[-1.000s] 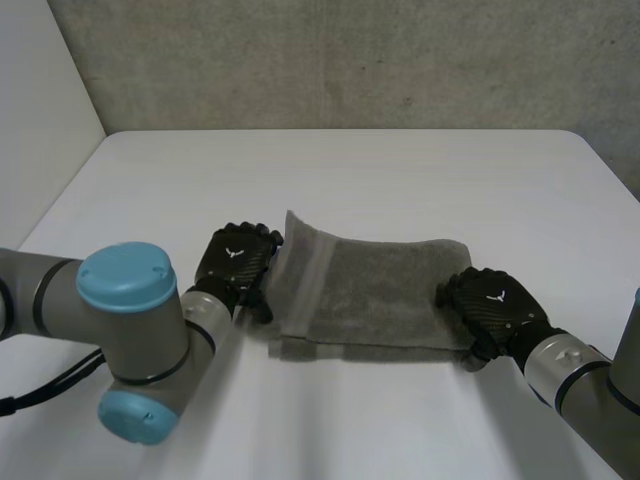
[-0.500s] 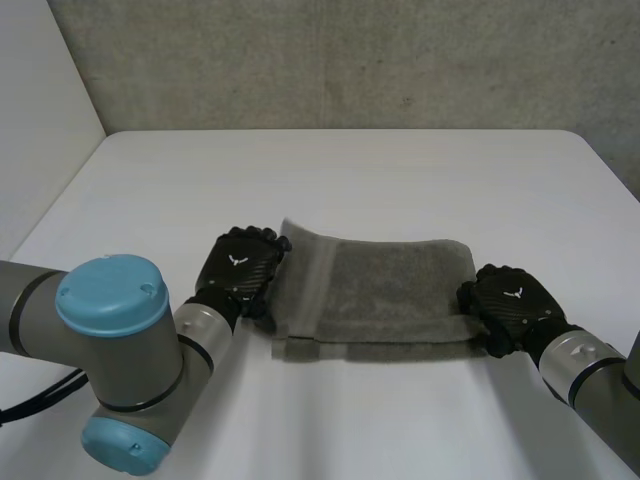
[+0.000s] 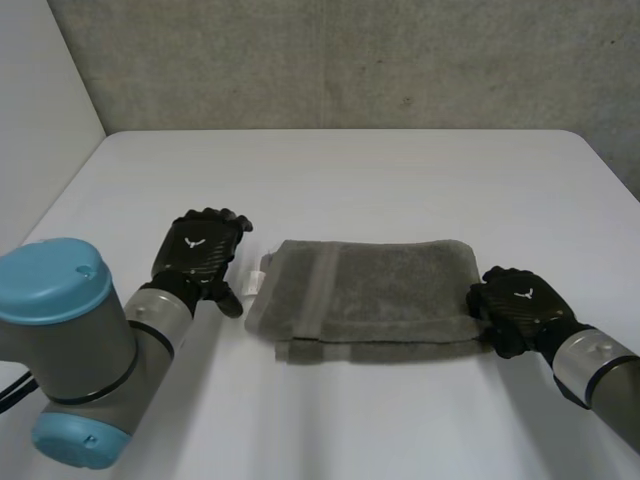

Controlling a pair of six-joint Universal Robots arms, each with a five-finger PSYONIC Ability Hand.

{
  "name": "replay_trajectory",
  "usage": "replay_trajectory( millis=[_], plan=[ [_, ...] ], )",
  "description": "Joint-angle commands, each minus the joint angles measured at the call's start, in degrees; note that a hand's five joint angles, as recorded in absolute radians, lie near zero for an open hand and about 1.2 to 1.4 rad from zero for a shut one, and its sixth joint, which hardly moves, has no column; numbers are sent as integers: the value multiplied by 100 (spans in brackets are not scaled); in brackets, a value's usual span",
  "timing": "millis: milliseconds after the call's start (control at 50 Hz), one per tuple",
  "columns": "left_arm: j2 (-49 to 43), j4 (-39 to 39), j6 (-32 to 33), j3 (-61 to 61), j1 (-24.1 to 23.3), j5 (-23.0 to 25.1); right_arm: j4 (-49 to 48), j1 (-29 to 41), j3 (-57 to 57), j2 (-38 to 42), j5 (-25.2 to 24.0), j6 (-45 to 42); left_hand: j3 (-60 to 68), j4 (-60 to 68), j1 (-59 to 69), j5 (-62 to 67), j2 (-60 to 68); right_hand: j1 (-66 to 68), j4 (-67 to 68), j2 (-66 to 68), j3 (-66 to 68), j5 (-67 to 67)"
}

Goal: Fold the towel.

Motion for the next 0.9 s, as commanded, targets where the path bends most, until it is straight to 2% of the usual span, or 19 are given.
replay_trajectory(
  millis=[20,120,300,360,400,460,500,520,560,580,600,620,660,780,900],
  plan=[
    [355,12,0,-285,210,12,362,-815,6,-89,-596,-178,-296,-336,-188,-116,-135,781,-437,348,-249,384],
    [452,12,0,-364,395,12,705,-1203,-143,-195,-729,-582,-296,-336,-188,-116,-135,781,-437,348,-249,384],
    [496,21,0,-321,536,21,1444,-1125,-750,-608,-773,-715,-296,-336,-155,-83,-101,781,-437,348,-249,384],
    [505,30,-9,-285,536,21,1523,-694,-1049,-837,-747,-513,-296,-336,-171,-100,-118,781,-437,348,-249,384],
    [522,38,-9,-250,536,12,1514,-12,-1364,-1073,-677,-207,-296,-336,-171,-100,-118,781,-437,348,-249,384],
    [549,38,-9,-224,536,12,1497,308,-1515,-1100,-615,-109,-296,-336,-171,-100,-118,781,-437,348,-249,384],
    [628,38,-61,-189,536,12,1497,981,-1768,-1004,-422,-38,-296,-336,-171,-100,-118,781,-437,348,-249,384],
    [628,38,-61,-189,536,12,1497,985,-1770,-1004,-421,-38,-296,-336,-171,-100,-118,781,-437,348,-249,384],
    [681,38,-192,-180,536,12,1497,1754,-2032,-698,-150,-47,-296,-336,-188,-116,-135,781,-437,348,-249,384],
    [681,38,-193,-180,536,12,1497,1758,-2033,-696,-149,-47,-296,-336,-188,-116,-135,781,-437,348,-249,384],
    [724,38,-272,-180,536,21,1488,2159,-2164,-478,-18,-47,-296,-336,-188,-116,-135,781,-437,348,-249,384],
    [760,38,-342,-180,536,29,1488,2163,-2165,-476,-17,-47,-296,-336,-188,-116,-135,781,-437,348,-249,384],
    [777,38,-386,-180,527,47,1497,2880,-2471,-30,211,-73,-296,-336,-188,-116,-135,781,-437,348,-249,384],
    [786,38,-422,-198,492,170,1497,3506,-2815,937,545,-214,-296,-336,-188,-116,-135,781,-437,348,-249,384],
    [777,47,-422,-189,465,179,1479,3569,-2904,1194,721,-293,-296,-336,-188,-116,-135,781,-437,348,-249,384]
  ],
)
